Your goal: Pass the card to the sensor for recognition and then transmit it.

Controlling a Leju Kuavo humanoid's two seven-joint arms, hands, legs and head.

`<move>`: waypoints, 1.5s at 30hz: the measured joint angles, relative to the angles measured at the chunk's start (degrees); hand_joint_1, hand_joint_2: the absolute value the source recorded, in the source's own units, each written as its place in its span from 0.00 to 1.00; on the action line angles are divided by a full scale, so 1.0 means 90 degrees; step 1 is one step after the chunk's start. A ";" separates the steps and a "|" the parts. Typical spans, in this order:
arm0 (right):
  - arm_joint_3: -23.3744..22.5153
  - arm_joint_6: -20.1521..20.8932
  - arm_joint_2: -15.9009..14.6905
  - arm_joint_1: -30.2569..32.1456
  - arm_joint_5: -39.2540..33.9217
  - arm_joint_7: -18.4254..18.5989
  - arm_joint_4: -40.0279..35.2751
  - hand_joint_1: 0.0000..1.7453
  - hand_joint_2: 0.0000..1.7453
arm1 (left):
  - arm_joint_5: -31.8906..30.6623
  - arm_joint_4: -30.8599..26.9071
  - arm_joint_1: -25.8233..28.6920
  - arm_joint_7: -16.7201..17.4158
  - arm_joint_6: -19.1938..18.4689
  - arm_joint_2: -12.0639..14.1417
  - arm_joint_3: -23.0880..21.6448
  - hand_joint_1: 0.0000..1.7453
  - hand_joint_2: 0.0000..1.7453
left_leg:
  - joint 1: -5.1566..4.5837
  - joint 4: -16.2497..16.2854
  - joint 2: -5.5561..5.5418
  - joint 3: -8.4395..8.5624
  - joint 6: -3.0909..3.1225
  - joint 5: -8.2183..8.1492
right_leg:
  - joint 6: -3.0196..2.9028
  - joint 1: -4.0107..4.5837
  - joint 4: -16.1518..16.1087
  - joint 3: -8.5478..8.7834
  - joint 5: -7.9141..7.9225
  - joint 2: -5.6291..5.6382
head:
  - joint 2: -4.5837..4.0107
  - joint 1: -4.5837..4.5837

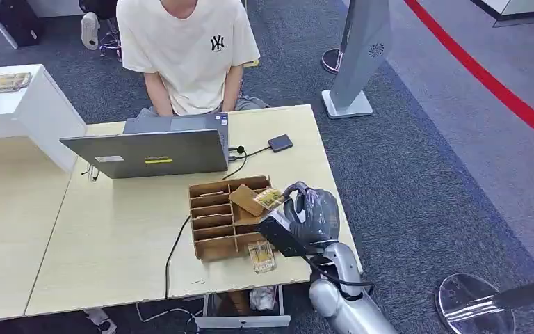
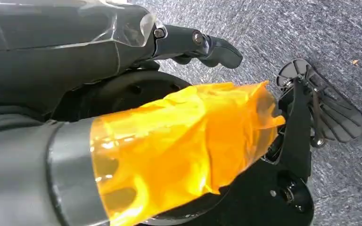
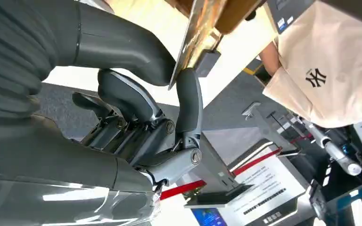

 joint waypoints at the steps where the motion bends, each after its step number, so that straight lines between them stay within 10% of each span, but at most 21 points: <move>1: -0.0029 0.0002 -0.0002 0.0015 -0.0027 -0.0020 -0.0053 1.00 1.00 | 0.0012 0.0000 0.0000 -0.0002 0.0002 0.0000 0.0000 0.00 0.00 | 0.0000 0.0000 0.0000 0.0000 0.0000 0.0000 | 0.0000 0.0000 0.0000 0.0000 0.0000 0.0000 | 0.0000 0.0000; 45: -0.0272 0.0284 0.0041 -0.0175 -0.0386 -0.0435 -0.0549 1.00 1.00 | 0.0867 -0.0007 0.0106 -0.0002 0.0214 0.0007 -0.0792 0.00 0.00 | -0.0004 0.0000 -0.0002 -0.0002 0.0004 0.0004 | 0.0004 -0.0003 0.0001 0.0001 0.0004 0.0000 | 0.0000 0.0000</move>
